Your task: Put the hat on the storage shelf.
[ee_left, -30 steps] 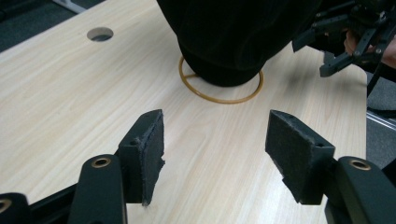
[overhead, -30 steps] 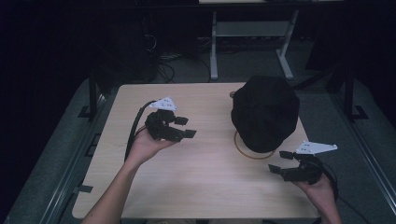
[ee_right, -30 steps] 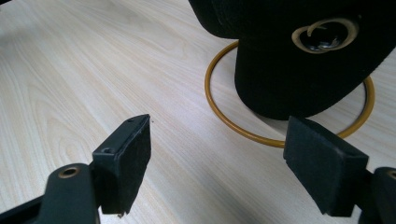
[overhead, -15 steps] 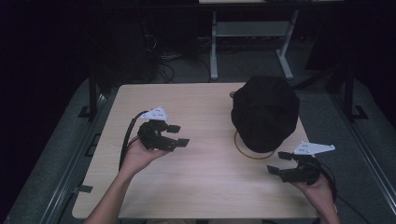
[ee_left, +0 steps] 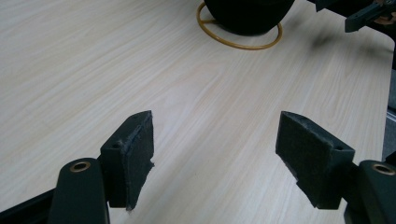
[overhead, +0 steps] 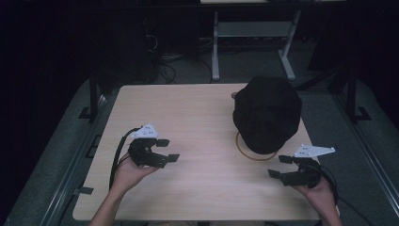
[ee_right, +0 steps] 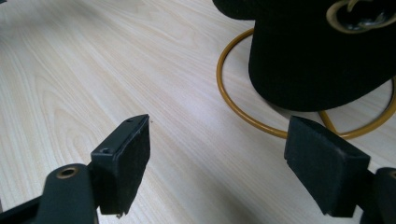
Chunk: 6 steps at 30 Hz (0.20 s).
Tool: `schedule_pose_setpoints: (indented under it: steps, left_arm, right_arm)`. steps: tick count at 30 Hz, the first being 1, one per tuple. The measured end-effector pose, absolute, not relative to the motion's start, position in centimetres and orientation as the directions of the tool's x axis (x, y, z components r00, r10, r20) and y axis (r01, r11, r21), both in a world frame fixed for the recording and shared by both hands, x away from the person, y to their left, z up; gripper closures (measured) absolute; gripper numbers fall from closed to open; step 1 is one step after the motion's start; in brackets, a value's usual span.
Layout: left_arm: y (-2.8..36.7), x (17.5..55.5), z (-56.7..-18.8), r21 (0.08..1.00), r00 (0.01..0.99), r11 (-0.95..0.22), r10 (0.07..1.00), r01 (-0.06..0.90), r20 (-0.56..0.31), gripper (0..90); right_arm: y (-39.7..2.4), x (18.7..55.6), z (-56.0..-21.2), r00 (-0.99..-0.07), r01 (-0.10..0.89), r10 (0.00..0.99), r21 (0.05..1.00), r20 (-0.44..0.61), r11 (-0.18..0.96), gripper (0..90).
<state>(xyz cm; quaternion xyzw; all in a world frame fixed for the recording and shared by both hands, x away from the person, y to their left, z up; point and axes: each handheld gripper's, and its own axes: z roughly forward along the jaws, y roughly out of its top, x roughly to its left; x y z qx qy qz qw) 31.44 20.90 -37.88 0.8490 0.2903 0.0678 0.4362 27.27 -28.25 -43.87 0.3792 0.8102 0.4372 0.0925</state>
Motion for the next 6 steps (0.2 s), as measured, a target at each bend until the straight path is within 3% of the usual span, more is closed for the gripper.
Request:
schedule_pose_setpoints:
  steps: [6]
  left_arm:
    - [22.3, 29.1, -39.3, 0.831, 0.803, -0.391, 0.586, 0.396, -0.108, 25.8]
  right_arm:
    - [-28.5, 26.5, -43.9, -0.695, 0.523, 0.695, 0.791, 0.182, 0.316, 22.1]
